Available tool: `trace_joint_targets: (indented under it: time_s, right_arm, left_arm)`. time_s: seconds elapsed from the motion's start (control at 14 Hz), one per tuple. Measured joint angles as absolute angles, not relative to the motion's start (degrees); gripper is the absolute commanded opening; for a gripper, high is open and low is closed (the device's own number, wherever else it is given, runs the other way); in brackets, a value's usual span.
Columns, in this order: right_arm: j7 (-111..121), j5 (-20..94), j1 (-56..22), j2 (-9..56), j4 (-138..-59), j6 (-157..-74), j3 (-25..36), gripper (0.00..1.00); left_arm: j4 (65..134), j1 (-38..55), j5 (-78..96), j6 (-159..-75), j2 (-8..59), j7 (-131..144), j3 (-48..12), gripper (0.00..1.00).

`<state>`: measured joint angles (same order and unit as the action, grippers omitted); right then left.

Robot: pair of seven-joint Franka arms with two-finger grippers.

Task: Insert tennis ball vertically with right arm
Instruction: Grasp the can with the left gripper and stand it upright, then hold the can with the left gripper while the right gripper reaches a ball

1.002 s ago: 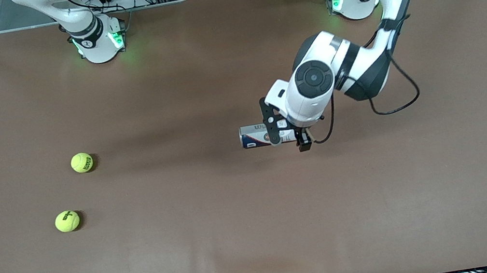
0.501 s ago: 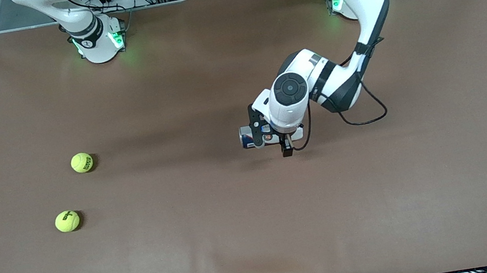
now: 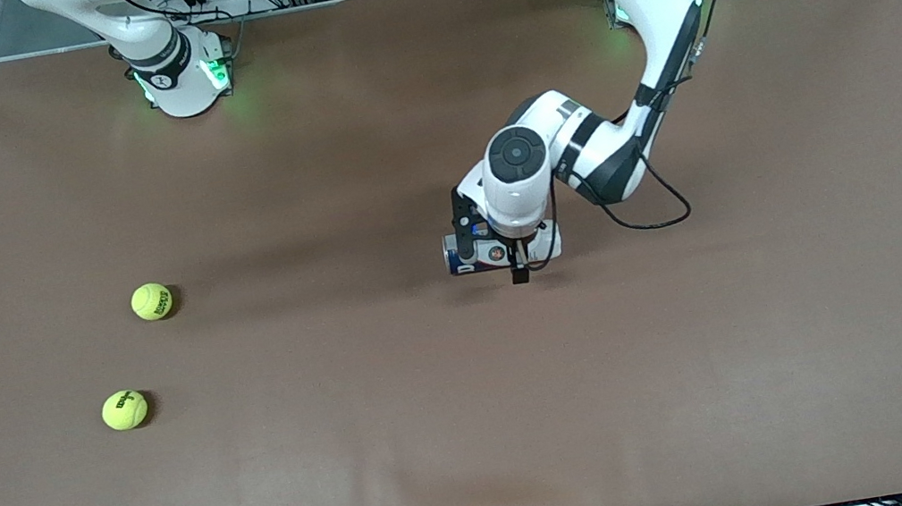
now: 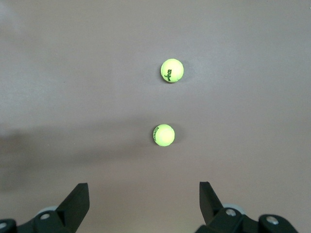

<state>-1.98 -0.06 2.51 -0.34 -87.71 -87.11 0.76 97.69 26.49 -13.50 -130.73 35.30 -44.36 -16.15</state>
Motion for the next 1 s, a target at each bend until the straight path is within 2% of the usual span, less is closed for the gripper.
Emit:
trace_joint_targets:
  time_s: [1.0]
  right_arm:
    - [-2.0,-0.1,2.1,1.0,-87.7,-88.1,0.0,1.0]
  left_arm:
    - [102.4,28.2,-20.4,-134.3,34.9,-37.2,-16.1,1.0]
